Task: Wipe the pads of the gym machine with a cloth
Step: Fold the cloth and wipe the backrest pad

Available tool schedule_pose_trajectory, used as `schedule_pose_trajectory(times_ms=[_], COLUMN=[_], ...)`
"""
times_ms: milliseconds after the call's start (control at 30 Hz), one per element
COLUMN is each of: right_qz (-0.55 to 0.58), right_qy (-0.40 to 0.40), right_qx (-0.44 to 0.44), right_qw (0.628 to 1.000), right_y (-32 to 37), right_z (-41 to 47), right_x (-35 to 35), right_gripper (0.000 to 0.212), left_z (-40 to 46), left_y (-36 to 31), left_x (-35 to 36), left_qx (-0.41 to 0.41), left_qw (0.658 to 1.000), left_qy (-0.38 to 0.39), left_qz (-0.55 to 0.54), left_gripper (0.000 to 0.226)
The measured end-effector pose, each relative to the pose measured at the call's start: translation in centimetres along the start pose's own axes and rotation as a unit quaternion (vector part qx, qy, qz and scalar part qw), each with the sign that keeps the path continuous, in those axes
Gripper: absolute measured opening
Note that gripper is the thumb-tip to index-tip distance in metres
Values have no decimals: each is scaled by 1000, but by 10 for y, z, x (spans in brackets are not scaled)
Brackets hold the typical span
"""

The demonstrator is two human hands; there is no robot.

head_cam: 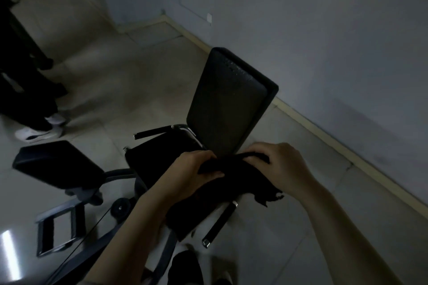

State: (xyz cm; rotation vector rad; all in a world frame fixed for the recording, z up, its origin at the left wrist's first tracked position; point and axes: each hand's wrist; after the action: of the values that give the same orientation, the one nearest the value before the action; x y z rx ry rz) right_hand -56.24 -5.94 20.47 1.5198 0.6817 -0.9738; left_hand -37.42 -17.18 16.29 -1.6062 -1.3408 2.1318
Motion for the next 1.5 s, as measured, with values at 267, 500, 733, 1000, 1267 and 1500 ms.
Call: schedule_pose_trajectory(times_ms=[267,500,733,1000,1267,1500], right_qz=[227,210,354,200,-62,-68], right_qy=[-3,136,168,52,-229,-226], right_qx=[46,-3,85,145,211,176], right_qw=[973,968,916,968,948,956], right_y=[27,37,36,28,-2,-66], right_z=[44,55,45,57,71,202], right_x=[-21,-20,-19,6,-2,-24], right_gripper=[26,41,30,7,20,40], left_z=[24,60,72,99,139,246], left_y=[15,-18,-10,1,15,35], left_x=[-69,-84,-92,-93,-53,-13], left_qx=[34,173,223,243,178,-9], left_qw=[936,965,950,957,970,978], left_qy=[43,128,122,147,57,-148], left_qz=[-348,-148,-180,-66,-157,-147], left_gripper=[39,26,29,41,38,51])
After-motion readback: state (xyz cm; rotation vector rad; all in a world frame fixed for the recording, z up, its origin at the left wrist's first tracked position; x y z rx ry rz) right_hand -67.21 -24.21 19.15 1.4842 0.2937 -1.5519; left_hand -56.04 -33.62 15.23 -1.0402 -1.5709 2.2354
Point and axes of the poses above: each hand's wrist, its own z-axis towards the middle knuckle, its own x-axis out of the palm, y = z × x, and after that the axes turned 3 degrees about y, right-handed
